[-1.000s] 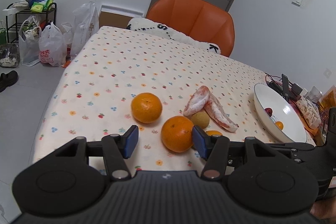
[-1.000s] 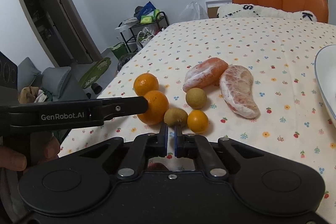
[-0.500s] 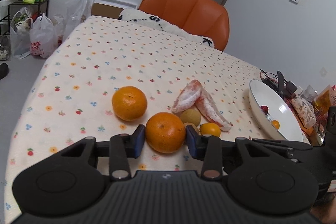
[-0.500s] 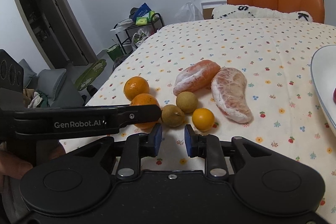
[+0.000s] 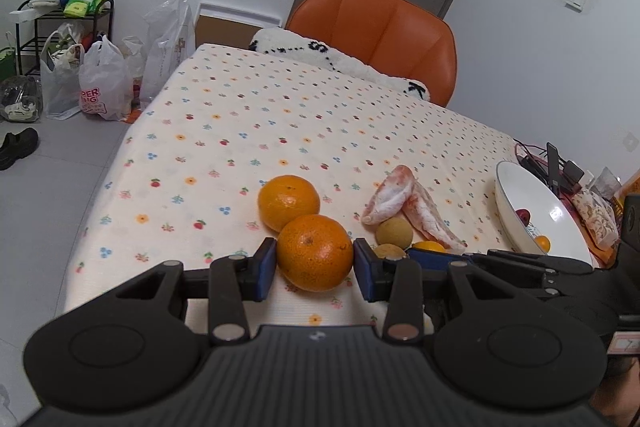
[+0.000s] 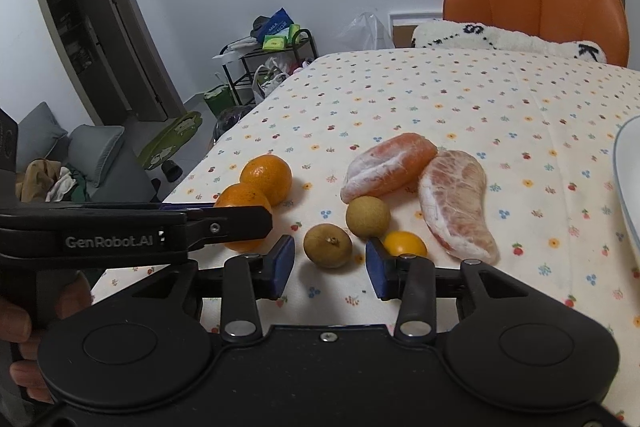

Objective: Organize fruits
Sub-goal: 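Grasp the brown kiwi with the right tool while the left tool grasps the large orange, then carry the kiwi and large orange over the plate and release them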

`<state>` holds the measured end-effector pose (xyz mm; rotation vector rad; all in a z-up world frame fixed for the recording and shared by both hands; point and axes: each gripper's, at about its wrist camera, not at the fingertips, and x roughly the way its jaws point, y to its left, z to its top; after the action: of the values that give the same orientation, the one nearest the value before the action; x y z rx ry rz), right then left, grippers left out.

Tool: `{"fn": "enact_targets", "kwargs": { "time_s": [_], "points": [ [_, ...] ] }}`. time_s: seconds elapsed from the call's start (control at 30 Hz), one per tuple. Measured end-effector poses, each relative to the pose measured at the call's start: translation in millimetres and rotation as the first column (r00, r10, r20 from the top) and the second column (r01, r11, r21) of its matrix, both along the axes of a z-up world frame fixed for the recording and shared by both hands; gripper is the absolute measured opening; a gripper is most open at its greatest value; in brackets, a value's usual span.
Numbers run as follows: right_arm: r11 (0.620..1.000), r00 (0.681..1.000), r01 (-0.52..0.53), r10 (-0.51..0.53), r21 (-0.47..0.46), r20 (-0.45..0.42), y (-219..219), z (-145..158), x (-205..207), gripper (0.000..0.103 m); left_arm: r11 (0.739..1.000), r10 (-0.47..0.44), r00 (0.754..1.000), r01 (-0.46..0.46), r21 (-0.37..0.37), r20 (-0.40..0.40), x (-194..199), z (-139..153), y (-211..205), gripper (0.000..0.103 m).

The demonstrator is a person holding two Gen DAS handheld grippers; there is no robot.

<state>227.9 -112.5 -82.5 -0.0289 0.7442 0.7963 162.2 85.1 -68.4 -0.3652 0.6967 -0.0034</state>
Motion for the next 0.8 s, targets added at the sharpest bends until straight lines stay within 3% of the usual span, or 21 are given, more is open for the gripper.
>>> {"fn": "enact_targets", "kwargs": {
  "time_s": [0.07, 0.1, 0.2, 0.8],
  "points": [
    [1.000, 1.000, -0.006, 0.005, 0.009, 0.004, 0, -1, 2, 0.038, 1.000, 0.004, 1.000, -0.004, 0.005, 0.001, -1, 1, 0, 0.039],
    [1.000, 1.000, -0.004, 0.004, 0.008, 0.003, 0, -1, 3, 0.025, 1.000, 0.005, 1.000, -0.005, 0.007, 0.002, -2, 2, 1, 0.039],
    [0.999, 1.000, -0.010, 0.011, 0.031, -0.024, -4, 1, 4, 0.025, 1.000, 0.002, 1.000, -0.003, 0.014, 0.011, -5, 7, -1, 0.040],
    [0.997, 0.997, 0.042, -0.046, 0.072, 0.055, -53, 36, -12, 0.025, 0.997, -0.045, 0.996, 0.041, 0.058, 0.072, -7, 34, -37, 0.039]
  ]
}}
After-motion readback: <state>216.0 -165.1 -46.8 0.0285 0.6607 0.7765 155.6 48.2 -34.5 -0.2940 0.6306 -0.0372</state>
